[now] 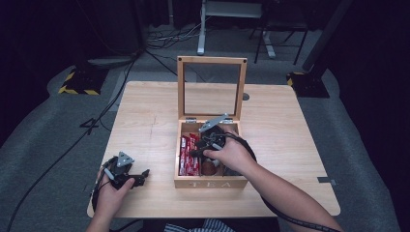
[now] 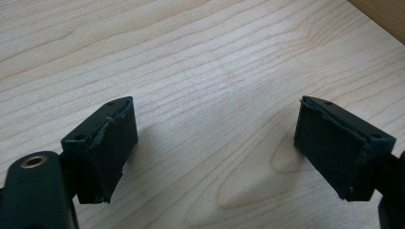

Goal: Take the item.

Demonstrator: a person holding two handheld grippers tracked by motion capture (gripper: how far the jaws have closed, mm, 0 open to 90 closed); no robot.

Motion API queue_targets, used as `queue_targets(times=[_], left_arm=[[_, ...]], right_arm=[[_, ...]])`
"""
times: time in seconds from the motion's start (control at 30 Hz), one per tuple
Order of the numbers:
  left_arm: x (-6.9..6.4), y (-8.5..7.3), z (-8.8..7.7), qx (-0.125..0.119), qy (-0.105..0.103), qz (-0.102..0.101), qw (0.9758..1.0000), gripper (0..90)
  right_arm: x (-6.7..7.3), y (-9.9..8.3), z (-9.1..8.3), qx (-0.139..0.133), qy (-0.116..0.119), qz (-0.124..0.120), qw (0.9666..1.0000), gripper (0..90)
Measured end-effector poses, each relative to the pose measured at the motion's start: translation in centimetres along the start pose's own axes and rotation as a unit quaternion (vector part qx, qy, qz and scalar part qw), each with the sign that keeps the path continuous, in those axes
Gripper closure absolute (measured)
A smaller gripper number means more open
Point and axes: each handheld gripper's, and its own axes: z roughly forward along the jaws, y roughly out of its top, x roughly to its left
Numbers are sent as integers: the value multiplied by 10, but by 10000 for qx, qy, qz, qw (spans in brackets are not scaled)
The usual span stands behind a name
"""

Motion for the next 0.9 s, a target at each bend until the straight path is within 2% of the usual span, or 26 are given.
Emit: queue_targets(times=[0.07,0.13,0.23,0.4,0.57,0.8,0.87,0.9], left_arm=[[0,0,0,-1,0,-2,10000,149],[0,0,0,1,-2,10,10000,149],[0,0,0,11,4,19,10000,149],[0,0,0,11,9,18,10000,149],[-1,0,0,6,10,4,10000,149],[-1,0,-1,36,19,31,10000,149],[-1,0,-1,36,19,31,10000,149],[-1,0,-1,37,19,33,10000,149]], right_arm=[[2,1,5,69,-83,-91,9999,510],[5,1,8,213,-126,56,9997,518],[8,2,12,314,-225,30,9992,520],[16,6,17,549,-561,-166,9968,573],[24,5,26,772,-723,-255,9941,604],[28,4,32,834,-859,-302,9924,613],[28,4,34,848,-880,-305,9920,636],[29,4,34,885,-900,-289,9916,682]])
